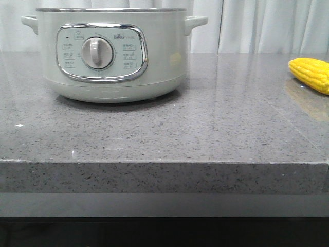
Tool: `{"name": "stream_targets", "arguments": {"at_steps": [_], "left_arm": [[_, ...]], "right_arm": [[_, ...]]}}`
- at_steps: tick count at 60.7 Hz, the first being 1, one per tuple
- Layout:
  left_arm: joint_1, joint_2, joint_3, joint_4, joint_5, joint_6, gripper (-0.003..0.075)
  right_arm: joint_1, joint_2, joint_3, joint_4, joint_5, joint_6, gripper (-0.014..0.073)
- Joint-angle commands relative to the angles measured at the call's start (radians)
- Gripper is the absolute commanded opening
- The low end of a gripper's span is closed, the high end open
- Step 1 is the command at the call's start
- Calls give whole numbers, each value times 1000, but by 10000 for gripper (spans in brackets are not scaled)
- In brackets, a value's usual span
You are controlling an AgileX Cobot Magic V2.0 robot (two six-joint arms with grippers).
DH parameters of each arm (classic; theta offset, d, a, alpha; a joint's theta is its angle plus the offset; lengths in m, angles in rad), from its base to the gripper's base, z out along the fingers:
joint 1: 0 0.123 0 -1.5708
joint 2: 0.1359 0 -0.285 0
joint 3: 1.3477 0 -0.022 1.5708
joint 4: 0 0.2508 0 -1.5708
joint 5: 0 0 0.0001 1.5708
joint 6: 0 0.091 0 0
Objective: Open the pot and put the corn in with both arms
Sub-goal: 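Lift the glass lid with the left gripper while lowering the right over corn, then grasp the yellow corn cob with the right gripper and lift it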
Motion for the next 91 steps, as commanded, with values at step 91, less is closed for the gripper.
{"name": "stream_targets", "arguments": {"at_steps": [91], "left_arm": [[0,-18,-20,-7,-152,-7,220]], "right_arm": [[-100,1011,-928,-23,378,-65,596]]}}
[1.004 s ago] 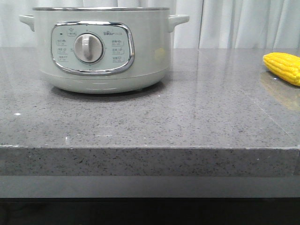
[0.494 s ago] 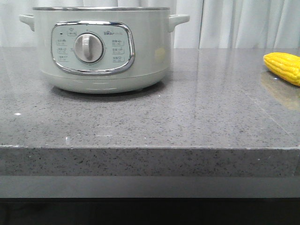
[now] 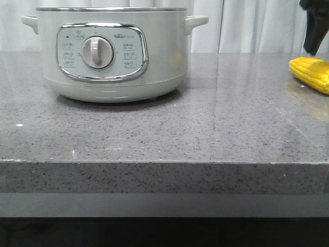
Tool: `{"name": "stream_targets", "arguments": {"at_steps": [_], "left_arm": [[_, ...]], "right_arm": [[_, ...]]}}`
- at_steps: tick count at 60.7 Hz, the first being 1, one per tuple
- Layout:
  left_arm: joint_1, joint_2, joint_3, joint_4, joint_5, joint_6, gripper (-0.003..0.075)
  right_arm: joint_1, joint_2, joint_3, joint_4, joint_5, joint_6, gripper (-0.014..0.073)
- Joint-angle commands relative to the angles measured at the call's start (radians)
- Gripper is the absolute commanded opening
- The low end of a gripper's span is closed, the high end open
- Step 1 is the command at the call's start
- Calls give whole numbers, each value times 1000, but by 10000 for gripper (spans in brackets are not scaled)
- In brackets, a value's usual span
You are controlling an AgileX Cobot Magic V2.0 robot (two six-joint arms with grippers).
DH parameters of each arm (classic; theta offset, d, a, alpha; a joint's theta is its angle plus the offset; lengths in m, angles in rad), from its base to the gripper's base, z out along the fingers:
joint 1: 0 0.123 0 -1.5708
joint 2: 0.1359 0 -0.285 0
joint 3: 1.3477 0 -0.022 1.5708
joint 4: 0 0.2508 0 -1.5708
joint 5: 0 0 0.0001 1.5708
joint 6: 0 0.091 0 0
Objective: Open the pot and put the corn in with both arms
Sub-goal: 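Grasp the yellow corn cob with the right gripper and lift it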
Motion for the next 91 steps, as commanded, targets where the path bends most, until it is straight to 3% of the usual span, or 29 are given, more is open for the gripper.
{"name": "stream_targets", "arguments": {"at_steps": [1,31,48,58,72,91], "left_arm": [[0,-4,-38,-7,-141,-7,220],[0,-4,-38,-7,-141,-7,220],[0,-4,-38,-7,-141,-7,220],[0,-4,-38,-7,-141,-7,220],[0,-4,-38,-7,-141,-7,220],[0,-4,-38,-7,-141,-7,220]], "right_arm": [[-7,-6,-47,-5,-28,-22,596],[-7,71,-59,-5,-29,-61,588],[-7,70,-59,-5,-13,-68,323],[-7,66,-68,-5,12,-68,323],[5,43,-193,53,153,-68,323],[78,-124,-301,61,199,-68,323]]}}
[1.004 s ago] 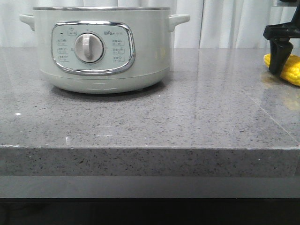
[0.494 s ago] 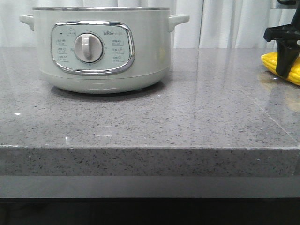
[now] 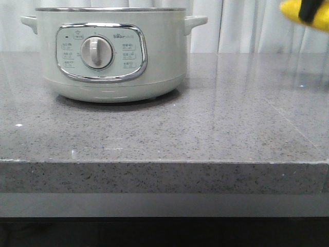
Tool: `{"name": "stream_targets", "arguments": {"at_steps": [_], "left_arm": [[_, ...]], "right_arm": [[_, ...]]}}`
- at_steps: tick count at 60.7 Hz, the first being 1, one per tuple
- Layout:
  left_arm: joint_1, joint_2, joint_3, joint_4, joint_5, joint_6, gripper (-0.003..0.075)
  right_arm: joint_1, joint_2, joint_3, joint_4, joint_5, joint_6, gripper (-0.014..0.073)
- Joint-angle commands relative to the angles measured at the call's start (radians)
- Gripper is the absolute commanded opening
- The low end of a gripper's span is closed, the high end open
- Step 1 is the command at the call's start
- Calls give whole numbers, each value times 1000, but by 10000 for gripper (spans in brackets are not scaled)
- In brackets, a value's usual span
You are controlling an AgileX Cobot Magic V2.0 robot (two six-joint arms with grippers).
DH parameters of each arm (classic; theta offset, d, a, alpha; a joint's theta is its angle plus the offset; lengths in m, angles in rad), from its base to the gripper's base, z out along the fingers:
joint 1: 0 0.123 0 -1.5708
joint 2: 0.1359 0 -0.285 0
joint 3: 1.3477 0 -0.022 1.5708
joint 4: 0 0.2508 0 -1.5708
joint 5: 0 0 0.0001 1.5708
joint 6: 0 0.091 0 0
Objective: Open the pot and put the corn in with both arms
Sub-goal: 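Grasp the yellow corn cob with the right gripper and lift it, then carry the corn over the open pot and release it inside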
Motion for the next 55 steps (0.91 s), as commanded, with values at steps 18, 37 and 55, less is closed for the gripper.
{"name": "stream_targets", "arguments": {"at_steps": [18,37,55], "left_arm": [[0,-4,-38,-7,-141,-7,220],[0,-4,-38,-7,-141,-7,220],[0,-4,-38,-7,-141,-7,220]], "right_arm": [[125,-285,-43,116,-63,-49,323],[232,-298,-28,367,-243,-196,323],[382,-209,-13,396,-405,-242,323]]}}
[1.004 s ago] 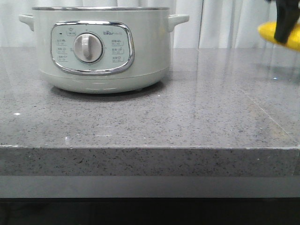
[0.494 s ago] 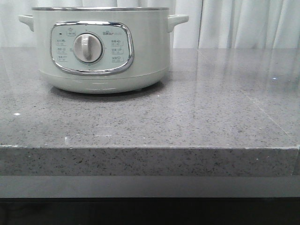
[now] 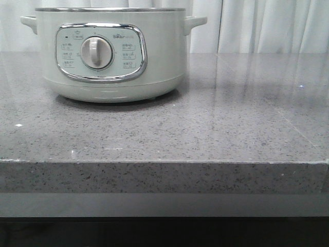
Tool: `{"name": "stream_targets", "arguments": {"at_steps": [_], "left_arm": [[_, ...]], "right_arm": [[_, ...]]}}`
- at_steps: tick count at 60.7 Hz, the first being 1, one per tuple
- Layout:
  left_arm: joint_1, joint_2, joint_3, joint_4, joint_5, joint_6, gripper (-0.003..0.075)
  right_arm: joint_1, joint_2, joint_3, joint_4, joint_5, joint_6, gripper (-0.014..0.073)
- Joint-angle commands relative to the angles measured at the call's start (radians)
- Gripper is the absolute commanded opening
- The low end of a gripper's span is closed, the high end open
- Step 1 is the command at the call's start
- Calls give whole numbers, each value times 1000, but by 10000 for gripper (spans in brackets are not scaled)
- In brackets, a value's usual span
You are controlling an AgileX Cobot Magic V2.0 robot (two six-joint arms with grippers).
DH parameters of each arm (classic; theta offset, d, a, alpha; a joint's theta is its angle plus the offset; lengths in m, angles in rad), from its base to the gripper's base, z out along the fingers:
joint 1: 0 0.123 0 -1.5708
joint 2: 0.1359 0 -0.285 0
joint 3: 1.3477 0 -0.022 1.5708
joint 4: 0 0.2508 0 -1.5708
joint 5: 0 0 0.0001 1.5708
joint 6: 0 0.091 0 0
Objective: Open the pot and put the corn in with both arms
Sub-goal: 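Carry the corn over the open pot and release it inside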
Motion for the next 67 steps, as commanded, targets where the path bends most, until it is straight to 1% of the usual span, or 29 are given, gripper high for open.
{"name": "stream_targets", "arguments": {"at_steps": [1,13,21,42,60,67], "left_arm": [[0,-4,-38,-7,-141,-7,220],[0,-4,-38,-7,-141,-7,220],[0,-4,-38,-7,-141,-7,220],[0,-4,-38,-7,-141,-7,220],[0,-4,-38,-7,-141,-7,220],[0,-4,-38,-7,-141,-7,220]], "right_arm": [[35,-1,-20,35,-121,-20,323],[90,88,-20,35,-193,-26,323],[119,153,-20,35,-220,-57,323],[133,280,-20,29,-210,-142,323],[133,285,-20,26,-199,-150,323],[133,285,-20,25,-170,-184,327]]}}
